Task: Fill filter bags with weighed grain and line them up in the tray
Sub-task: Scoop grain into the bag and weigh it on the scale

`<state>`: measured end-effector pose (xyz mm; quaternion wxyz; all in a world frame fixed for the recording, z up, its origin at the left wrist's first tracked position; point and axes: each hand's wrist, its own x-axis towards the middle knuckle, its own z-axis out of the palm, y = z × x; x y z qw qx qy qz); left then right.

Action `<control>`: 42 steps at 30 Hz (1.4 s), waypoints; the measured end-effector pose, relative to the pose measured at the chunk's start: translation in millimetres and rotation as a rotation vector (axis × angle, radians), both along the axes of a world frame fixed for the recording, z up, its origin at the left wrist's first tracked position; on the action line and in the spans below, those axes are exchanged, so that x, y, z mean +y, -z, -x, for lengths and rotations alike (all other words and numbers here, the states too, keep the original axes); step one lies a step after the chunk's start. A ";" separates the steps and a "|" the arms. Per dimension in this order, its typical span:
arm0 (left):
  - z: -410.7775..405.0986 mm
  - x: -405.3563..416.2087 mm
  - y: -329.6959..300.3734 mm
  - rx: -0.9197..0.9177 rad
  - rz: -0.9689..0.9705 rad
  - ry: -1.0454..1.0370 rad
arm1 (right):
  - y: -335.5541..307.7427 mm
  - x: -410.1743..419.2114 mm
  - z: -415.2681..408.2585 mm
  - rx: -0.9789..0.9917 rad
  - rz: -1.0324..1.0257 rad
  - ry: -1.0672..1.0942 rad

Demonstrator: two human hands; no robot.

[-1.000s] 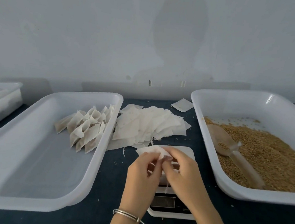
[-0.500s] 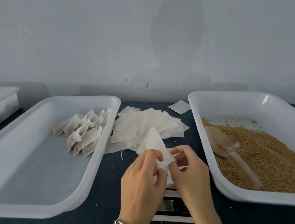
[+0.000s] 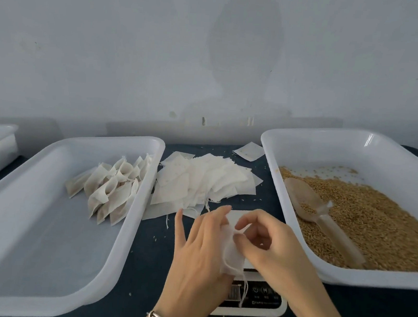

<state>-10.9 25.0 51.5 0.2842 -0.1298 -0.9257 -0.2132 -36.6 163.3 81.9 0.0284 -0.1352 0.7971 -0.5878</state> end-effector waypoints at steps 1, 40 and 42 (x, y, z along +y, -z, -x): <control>0.4 0.2 1.3 0.011 -0.021 -0.007 | 0.4 -0.5 -0.3 0.019 0.007 0.008; 22.6 5.5 -18.9 -0.284 -0.550 0.097 | -49.2 50.9 21.0 0.144 -0.347 -0.053; 23.0 6.9 -19.7 -0.316 -0.643 0.116 | -50.7 83.3 56.1 0.132 -0.486 0.159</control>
